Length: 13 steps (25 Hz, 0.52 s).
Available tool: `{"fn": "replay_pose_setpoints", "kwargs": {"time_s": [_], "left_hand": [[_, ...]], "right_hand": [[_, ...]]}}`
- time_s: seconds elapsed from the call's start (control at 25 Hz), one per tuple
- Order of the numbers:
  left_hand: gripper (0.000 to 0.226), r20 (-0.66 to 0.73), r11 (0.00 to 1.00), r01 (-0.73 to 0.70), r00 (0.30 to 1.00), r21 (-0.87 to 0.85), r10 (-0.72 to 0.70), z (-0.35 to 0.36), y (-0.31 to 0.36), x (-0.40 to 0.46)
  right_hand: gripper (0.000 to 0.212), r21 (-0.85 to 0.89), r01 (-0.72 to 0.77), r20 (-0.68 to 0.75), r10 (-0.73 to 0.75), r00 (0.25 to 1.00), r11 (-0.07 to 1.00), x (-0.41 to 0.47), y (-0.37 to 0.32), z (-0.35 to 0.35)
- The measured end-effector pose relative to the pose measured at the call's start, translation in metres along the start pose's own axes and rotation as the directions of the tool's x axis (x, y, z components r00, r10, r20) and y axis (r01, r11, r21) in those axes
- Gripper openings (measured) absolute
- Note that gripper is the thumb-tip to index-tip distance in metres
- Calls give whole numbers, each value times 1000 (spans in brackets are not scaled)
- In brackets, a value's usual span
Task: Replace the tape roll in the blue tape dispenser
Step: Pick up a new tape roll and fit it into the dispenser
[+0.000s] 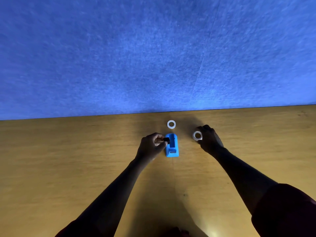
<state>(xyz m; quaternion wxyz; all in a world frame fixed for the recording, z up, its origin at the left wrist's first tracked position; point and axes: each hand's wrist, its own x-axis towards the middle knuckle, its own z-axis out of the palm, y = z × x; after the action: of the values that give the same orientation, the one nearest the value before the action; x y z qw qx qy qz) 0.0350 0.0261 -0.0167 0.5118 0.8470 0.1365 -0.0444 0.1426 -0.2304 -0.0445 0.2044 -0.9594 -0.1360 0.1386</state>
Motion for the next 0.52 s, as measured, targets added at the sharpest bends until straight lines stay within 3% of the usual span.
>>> {"fn": "replay_pose_setpoints", "kwargs": {"time_s": [0.2, 0.52], "left_hand": [[25, -3, 1000, -20, 1000, -7, 20, -1, -1, -3], [22, -14, 998, -57, 998, 6, 57, -1, 17, -18]], "right_hand": [[56, 91, -5, -10, 6, 1000, 996, -9, -8, -3], [62, 361, 131, -48, -122, 991, 923, -45, -54, -22]]}}
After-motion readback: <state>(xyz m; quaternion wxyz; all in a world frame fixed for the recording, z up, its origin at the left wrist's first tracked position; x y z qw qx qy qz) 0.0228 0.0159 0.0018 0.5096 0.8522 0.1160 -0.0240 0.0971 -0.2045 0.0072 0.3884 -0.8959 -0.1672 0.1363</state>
